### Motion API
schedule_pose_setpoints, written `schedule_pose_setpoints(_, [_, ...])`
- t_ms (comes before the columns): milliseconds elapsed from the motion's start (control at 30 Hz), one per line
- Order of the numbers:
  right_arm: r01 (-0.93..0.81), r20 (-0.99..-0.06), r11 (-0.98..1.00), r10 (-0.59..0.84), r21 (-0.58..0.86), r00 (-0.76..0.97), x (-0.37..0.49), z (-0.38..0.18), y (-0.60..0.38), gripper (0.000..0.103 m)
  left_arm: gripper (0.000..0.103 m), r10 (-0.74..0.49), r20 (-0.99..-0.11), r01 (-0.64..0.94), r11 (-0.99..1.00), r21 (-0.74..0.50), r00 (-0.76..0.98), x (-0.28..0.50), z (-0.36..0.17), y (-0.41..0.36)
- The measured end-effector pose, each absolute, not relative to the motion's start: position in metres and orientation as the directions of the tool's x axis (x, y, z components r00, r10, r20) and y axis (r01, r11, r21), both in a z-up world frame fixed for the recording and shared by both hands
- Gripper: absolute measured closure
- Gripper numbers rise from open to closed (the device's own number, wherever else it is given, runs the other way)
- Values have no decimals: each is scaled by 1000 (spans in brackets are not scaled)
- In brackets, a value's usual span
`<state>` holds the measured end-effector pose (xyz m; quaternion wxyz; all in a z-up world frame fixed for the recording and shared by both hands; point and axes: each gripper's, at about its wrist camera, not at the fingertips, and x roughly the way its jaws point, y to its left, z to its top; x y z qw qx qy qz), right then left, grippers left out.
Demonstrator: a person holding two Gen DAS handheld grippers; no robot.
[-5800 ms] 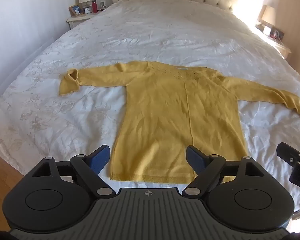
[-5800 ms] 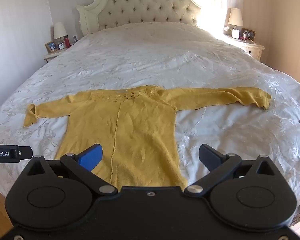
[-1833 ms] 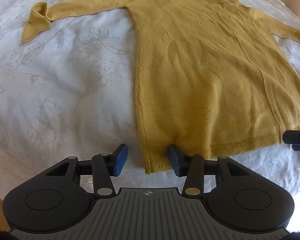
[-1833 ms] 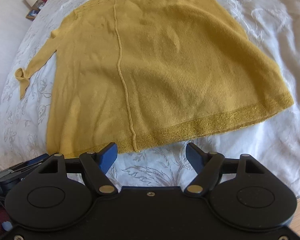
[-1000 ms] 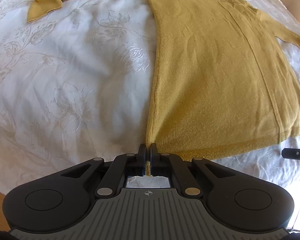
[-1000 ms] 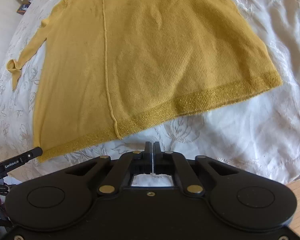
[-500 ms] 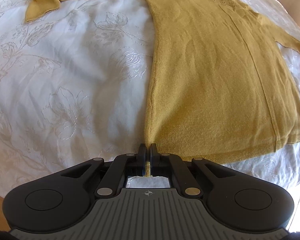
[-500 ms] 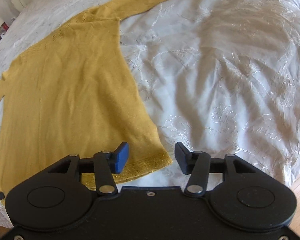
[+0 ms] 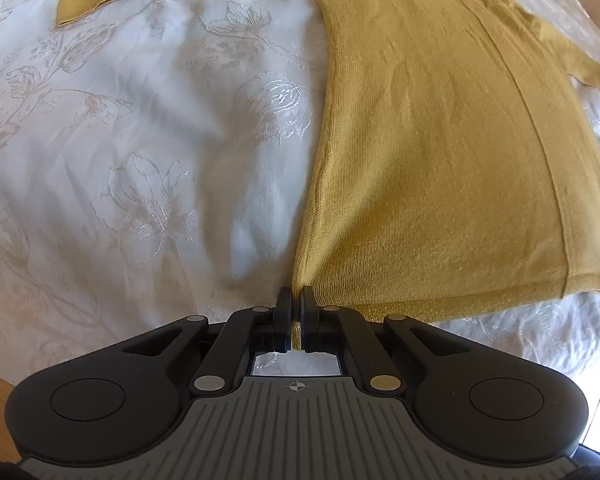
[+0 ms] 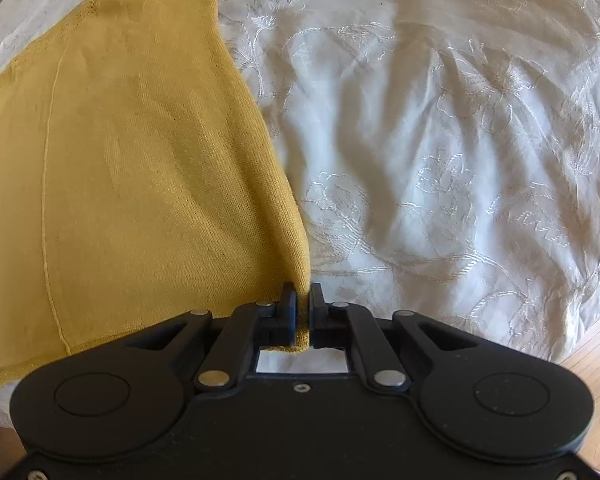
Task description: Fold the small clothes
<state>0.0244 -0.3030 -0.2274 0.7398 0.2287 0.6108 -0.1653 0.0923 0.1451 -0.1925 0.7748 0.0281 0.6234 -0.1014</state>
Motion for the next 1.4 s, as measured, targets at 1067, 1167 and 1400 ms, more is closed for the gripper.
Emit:
schedule_pose_setpoints(1067, [375, -853, 920, -101, 116, 512, 139, -125, -559, 18, 28, -225, -889, 180, 970, -165, 399, 147, -129, -74])
schedule_pose_setpoints(1167, [398, -846, 914, -147, 82, 512, 145, -122, -586, 16, 27, -220, -891, 167, 972, -166, 397, 146, -130, -90])
schedule_pose_setpoints(1400, [491, -846, 867, -200, 82, 495, 174, -130, -649, 10, 25, -181, -907, 121, 982, -145, 381, 142, -132, -104])
